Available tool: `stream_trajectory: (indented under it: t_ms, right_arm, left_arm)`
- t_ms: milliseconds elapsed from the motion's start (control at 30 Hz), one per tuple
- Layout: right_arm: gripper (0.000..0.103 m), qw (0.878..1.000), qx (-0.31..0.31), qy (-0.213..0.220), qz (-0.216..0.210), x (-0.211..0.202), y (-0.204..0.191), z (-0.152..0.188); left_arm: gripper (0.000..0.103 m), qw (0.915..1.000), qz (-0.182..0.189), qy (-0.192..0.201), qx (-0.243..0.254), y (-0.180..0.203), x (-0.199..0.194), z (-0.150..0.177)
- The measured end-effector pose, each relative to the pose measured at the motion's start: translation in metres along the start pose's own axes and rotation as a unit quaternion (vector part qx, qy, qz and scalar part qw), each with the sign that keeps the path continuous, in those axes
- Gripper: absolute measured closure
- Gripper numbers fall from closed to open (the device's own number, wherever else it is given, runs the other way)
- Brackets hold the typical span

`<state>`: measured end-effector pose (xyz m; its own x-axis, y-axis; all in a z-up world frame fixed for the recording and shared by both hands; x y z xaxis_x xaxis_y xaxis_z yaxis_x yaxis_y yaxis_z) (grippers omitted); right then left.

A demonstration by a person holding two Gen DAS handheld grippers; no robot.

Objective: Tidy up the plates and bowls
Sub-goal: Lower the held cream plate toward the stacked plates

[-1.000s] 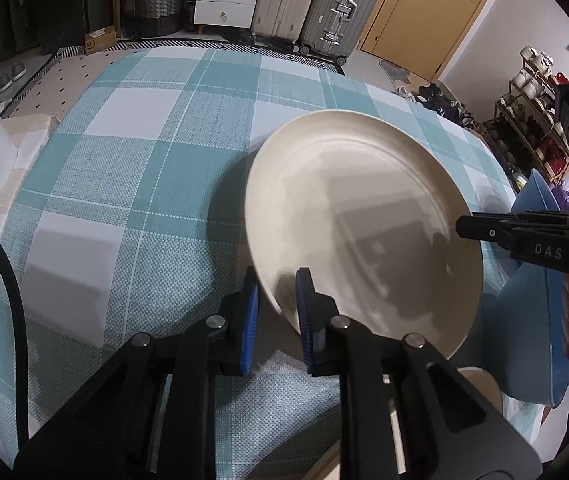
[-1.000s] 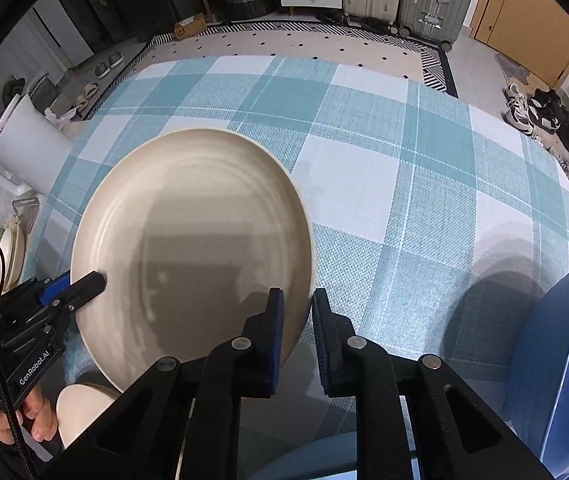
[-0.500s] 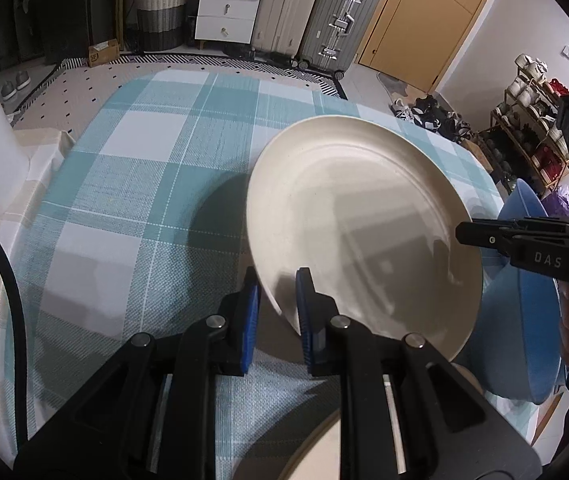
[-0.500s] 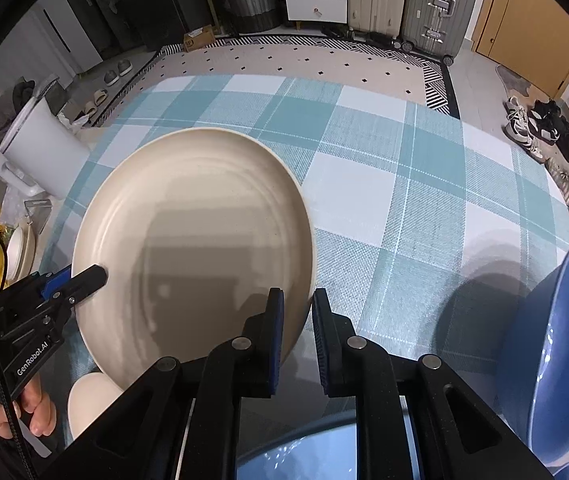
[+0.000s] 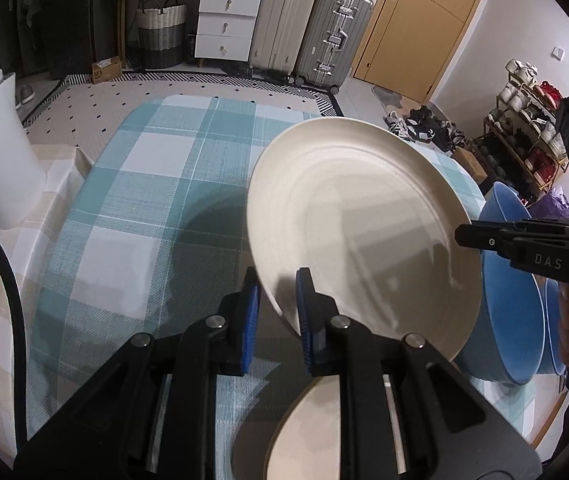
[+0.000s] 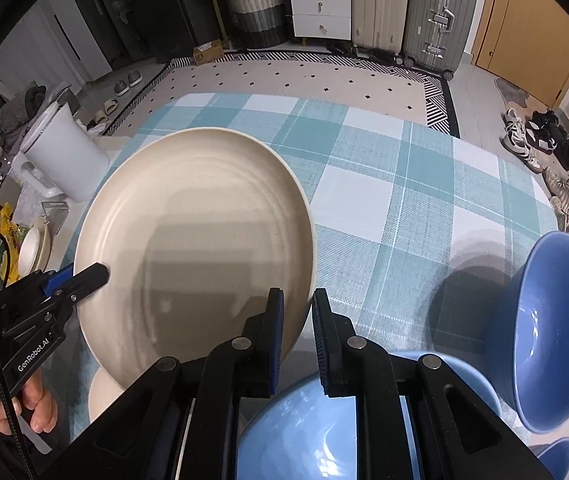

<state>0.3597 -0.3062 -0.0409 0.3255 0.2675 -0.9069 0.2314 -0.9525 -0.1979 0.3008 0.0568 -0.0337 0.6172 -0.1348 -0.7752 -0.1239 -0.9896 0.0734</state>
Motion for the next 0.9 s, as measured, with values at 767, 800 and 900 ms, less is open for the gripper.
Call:
stream_trajectory:
  t_ms: [767,800,900]
  right_arm:
    - [0.088,0.999,0.001,0.033,-0.025,-0.056,-0.014,0.057]
    - [0.088,0.999,0.002,0.034,-0.027,-0.058,-0.014,0.061]
    - [0.088,0.999,0.006,0.040,-0.033,-0.064,-0.012,0.071]
  left_arm:
    - [0.088,0.9993,-0.015,0.024,0.024,0.025,-0.078,0.034]
    - [0.088,0.9992,-0.015,0.025,0.027,0.027,-0.082,0.036]
    - [0.088,0.9990,-0.015,0.028,0.032,0.031,-0.089,0.042]
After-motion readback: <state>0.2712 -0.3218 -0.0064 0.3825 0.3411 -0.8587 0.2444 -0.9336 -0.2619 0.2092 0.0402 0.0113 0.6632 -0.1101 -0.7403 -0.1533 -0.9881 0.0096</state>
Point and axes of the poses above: each gripper's, at about its wrist camera, not at the fingertips, and x roughly the way its jaws point, y to its right, z to its underside, the point moved 6 cm from there along x, roughly the way its jaws point, and after that the axes turned 14 degrees about x, right-handed, at the moved point
